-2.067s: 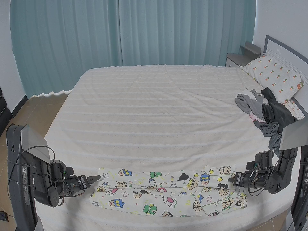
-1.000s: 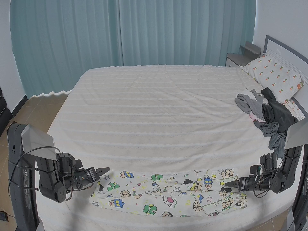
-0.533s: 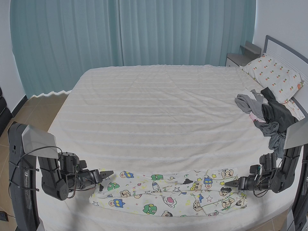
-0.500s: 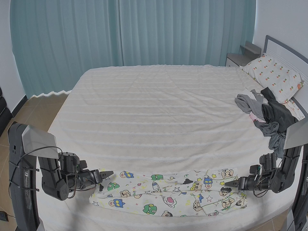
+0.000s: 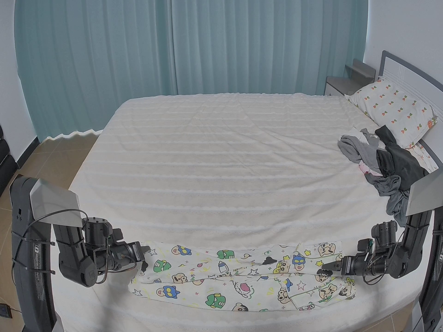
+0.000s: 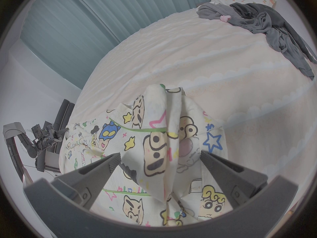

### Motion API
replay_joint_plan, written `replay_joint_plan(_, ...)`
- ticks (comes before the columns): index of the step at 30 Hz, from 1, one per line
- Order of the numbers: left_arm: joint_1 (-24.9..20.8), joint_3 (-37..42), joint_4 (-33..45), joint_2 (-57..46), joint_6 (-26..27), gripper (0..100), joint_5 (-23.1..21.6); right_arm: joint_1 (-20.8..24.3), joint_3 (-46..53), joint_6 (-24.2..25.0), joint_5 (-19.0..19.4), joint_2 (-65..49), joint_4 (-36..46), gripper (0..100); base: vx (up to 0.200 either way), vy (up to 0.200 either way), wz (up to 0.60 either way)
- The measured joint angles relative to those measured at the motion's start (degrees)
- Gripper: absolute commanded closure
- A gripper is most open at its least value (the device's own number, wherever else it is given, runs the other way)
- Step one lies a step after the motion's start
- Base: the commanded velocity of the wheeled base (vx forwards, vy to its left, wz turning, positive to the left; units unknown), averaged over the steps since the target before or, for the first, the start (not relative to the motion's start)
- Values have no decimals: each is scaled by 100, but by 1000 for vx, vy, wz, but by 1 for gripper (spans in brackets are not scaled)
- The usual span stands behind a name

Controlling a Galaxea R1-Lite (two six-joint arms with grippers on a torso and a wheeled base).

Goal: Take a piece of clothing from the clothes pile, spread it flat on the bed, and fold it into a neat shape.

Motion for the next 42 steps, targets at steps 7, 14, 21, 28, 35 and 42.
replay_joint_plan(7, 9, -332, 187, -138, -5, 100, 49, 26, 0, 0, 5, 30, 0, 0, 0, 0, 0)
replay_joint_plan(14, 0, -965, 928, -189, -7, 100, 183, 60, -1, 2, 7, 74, 2, 0, 0, 0, 0)
replay_joint_plan(21, -9, -1577, 1609, -193, 0, 100, 282, 89, -6, 2, 5, 108, 0, 0, 0, 0, 0)
replay_joint_plan(28, -28, -1796, 1985, -182, -5, 0, 311, 100, -6, 0, -2, 128, -2, 0, 0, 0, 0)
replay_joint_plan(35, -26, -1949, 2163, -149, -5, 0, 502, 104, 0, 0, -2, 130, 0, 0, 0, 0, 0)
replay_joint_plan(42, 160, -1794, 2400, -280, 129, 0, 547, 104, -67, 22, -4, 116, 6, 0, 0, 0, 0)
